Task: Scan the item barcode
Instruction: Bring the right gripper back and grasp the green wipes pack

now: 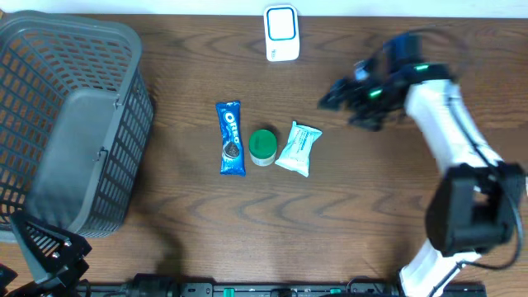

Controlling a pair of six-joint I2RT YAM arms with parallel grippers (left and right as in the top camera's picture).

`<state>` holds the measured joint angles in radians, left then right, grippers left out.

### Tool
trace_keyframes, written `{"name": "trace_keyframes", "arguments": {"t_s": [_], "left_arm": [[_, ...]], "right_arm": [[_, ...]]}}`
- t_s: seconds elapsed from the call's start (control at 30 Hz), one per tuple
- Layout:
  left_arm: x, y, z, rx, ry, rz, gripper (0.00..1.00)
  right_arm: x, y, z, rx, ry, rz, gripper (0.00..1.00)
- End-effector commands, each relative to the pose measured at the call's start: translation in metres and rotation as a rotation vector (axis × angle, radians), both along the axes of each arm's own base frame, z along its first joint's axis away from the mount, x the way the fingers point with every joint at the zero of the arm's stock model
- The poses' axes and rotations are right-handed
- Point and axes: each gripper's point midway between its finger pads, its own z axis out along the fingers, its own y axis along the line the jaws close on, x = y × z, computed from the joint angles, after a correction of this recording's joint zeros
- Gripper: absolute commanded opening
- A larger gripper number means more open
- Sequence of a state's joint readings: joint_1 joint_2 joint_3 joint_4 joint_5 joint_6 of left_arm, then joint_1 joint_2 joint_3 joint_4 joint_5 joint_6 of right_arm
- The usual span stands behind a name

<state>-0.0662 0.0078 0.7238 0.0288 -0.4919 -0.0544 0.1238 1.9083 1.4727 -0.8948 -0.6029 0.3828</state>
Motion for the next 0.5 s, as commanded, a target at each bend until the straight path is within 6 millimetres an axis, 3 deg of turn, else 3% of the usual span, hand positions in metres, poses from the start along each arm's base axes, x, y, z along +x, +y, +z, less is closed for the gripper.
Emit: {"name": "trace_keyframes", "arguments": {"t_s": [0.0,0.27,0.47], "left_arm": [[-0.001,-0.001,0.001,0.011,-0.005,0.002,0.98],[-0.001,-0.001,0.001,0.011,-0.005,0.002,0.98],[-0.001,-0.001,0.001,0.011,-0.005,0.002,0.98]], "right_arm": [[-0.013,0.017,-0.025,-0.039,0.082,-0.026,0.99],[-0.037,0.028,-0.077,-0.104,0.131,-0.072,0.99],[-0.054,0.038,-0.113,-0.088,0.138,-0.122,0.94]]}}
